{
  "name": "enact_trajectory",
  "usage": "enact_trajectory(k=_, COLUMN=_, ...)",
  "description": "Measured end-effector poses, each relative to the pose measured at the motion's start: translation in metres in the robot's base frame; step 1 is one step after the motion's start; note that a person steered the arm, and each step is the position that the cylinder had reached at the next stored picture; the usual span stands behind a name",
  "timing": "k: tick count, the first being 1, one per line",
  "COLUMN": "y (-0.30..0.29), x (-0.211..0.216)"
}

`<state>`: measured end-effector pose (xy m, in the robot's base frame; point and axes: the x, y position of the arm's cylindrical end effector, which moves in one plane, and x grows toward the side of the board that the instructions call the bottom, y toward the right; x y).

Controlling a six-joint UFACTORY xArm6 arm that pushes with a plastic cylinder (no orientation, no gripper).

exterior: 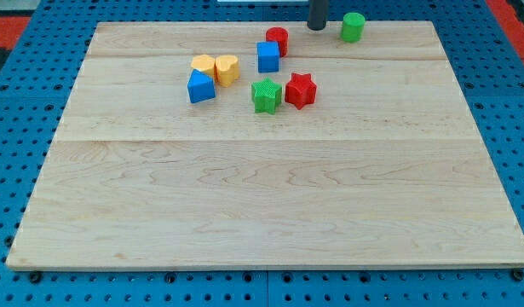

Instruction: Slide the green circle diagonally to the top right of the red star

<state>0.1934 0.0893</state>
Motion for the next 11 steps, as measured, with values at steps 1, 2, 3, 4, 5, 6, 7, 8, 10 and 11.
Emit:
enact_trajectory(k=1, y=0.017, x=0.0)
enact_trajectory(k=2, y=0.067, x=0.041)
enact_trajectory(k=3, y=0.051, x=0.153)
enact_trajectory(k=4, y=0.184, x=0.125)
enact_trajectory(k=5, y=0.241, x=0.015)
enact_trajectory(k=6, y=0.213, x=-0.002)
enact_trajectory(k=7, y=0.123, x=0.061)
enact_trajectory(k=8, y=0.138, x=0.066)
enact_trajectory(k=10, y=0.134, x=-0.002)
enact_trajectory(k=11, y=0.108, x=-0.002)
